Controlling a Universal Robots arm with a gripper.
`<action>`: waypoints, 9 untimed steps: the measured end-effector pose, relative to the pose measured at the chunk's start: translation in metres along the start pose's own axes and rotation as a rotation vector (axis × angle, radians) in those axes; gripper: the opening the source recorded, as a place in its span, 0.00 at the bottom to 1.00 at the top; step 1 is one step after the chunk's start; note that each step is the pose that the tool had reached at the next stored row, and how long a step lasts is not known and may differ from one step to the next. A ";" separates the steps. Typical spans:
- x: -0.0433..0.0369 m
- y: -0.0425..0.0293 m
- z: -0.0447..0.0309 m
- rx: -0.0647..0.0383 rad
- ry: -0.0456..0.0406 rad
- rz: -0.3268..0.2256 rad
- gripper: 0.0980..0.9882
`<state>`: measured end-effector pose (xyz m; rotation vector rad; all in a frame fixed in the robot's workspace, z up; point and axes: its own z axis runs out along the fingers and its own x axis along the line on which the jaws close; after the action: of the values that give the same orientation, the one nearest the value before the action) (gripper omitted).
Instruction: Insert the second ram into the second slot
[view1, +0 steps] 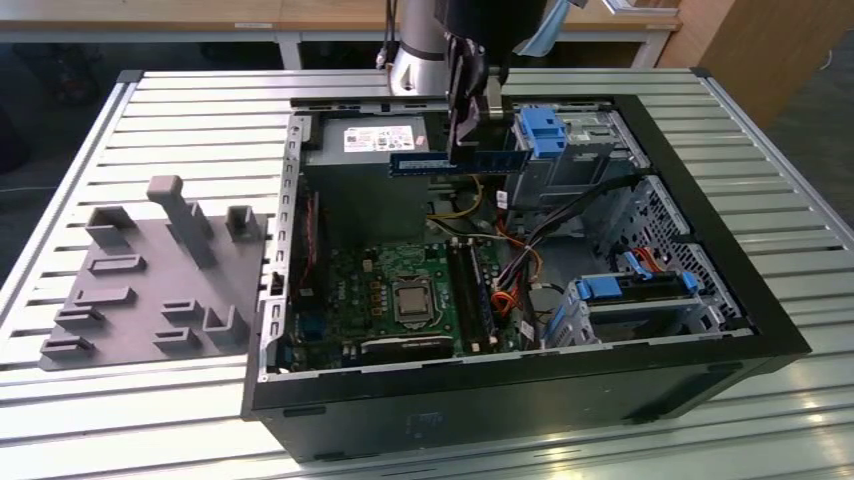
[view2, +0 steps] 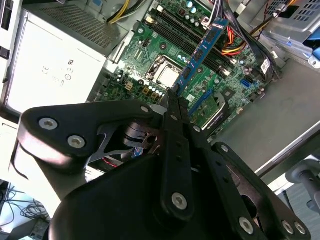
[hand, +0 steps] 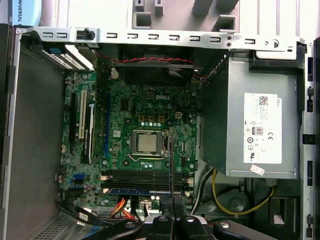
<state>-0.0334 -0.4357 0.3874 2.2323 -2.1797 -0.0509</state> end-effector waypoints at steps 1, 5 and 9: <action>0.0000 0.0000 0.0000 0.000 -0.0001 0.002 0.02; 0.0000 0.0000 0.0000 0.000 -0.0002 0.010 0.02; 0.0001 0.0000 0.0000 0.000 -0.0005 0.018 0.02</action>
<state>-0.0334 -0.4358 0.3873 2.2132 -2.1993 -0.0509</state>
